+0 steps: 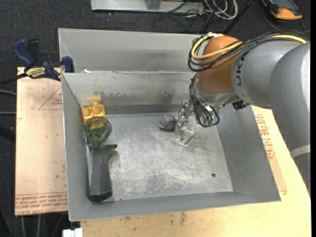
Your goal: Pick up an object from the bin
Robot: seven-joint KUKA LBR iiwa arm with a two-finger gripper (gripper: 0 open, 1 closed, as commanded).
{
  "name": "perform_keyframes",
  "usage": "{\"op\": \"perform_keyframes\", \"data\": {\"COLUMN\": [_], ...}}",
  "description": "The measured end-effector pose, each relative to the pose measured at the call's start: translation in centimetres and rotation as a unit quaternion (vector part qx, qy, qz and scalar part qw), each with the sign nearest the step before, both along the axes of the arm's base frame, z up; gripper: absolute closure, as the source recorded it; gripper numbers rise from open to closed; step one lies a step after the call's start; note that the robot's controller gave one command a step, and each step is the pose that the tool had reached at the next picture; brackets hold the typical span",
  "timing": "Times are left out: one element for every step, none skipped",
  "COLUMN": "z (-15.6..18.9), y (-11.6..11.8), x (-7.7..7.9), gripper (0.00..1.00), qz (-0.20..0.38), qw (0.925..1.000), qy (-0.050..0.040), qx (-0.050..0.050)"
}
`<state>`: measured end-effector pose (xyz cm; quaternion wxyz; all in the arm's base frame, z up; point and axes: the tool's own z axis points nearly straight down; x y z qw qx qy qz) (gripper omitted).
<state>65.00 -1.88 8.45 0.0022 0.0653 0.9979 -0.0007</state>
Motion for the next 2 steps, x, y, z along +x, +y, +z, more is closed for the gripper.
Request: {"op": "perform_keyframes", "data": {"z": [0.0,20.5], "y": [0.0,-1.3], "x": [0.0,-0.2], "gripper": [1.00,1.00], "qz": [0.000,0.052], "qw": [1.0000,0.9986], "qy": [0.0000,0.0012], "qx": [0.000,0.001]}}
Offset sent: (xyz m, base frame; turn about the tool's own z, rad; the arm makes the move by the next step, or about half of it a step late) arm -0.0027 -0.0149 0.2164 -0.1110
